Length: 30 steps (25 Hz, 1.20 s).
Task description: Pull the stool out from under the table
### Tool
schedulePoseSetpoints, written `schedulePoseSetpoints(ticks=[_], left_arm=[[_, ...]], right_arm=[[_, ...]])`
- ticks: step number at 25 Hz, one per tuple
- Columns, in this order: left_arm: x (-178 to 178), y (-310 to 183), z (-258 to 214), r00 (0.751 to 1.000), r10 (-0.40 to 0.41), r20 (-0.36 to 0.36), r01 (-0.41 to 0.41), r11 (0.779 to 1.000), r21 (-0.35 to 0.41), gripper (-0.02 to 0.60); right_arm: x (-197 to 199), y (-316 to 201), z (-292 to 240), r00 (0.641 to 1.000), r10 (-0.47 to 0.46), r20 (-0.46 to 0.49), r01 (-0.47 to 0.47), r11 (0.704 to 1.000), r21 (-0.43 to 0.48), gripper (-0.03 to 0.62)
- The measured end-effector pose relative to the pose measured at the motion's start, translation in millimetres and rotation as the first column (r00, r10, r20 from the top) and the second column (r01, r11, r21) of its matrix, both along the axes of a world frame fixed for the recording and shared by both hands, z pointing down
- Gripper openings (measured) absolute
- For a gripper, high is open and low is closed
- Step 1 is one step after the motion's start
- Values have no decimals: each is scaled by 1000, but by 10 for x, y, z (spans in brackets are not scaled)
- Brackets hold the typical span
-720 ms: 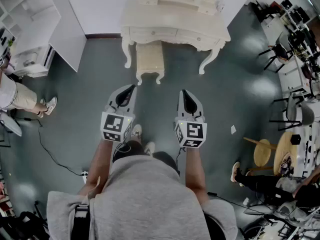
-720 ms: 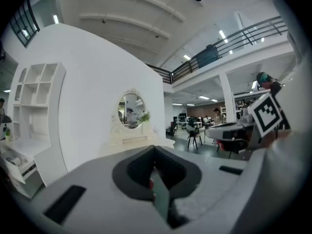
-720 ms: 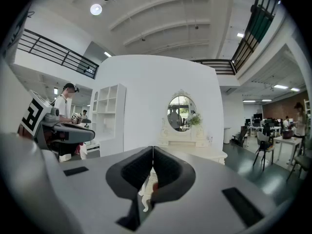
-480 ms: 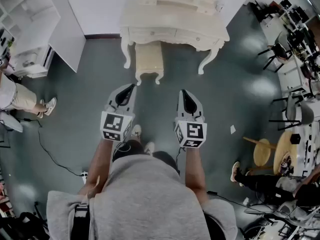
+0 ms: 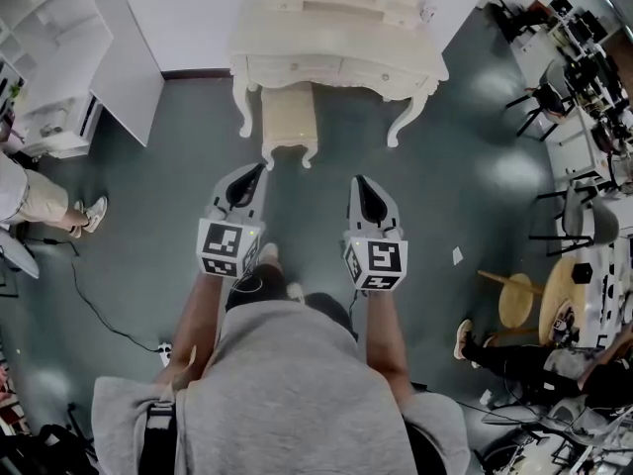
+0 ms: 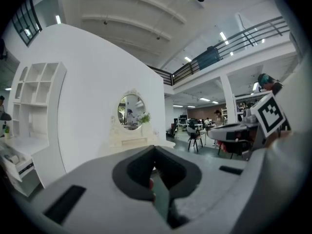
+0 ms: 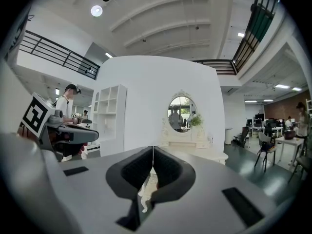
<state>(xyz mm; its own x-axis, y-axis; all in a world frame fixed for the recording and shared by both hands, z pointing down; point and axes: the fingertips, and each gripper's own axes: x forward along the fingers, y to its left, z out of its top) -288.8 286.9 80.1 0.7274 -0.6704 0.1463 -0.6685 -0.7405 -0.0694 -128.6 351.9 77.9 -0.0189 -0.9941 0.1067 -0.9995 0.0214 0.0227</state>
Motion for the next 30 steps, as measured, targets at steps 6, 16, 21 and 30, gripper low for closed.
schedulePoseSetpoints(ticks=[6, 16, 21, 30], left_arm=[[161, -283, 53, 1000, -2, -2, 2, 1000, -12, 0], [600, -1291, 209, 999, 35, -2, -35, 998, -48, 0], [779, -1927, 252, 999, 41, -1, -41, 996, -77, 0], [869, -2958, 502, 1000, 24, 10, -22, 990, -141, 0]], right_arm=[[164, -239, 32, 1000, 10, -11, -10, 1000, -11, 14], [522, -1176, 148, 999, 40, -10, -41, 998, -45, 14], [683, -1801, 184, 999, 54, 0, -53, 996, -71, 14], [763, -2889, 400, 1000, 29, 2, -28, 990, -138, 14]])
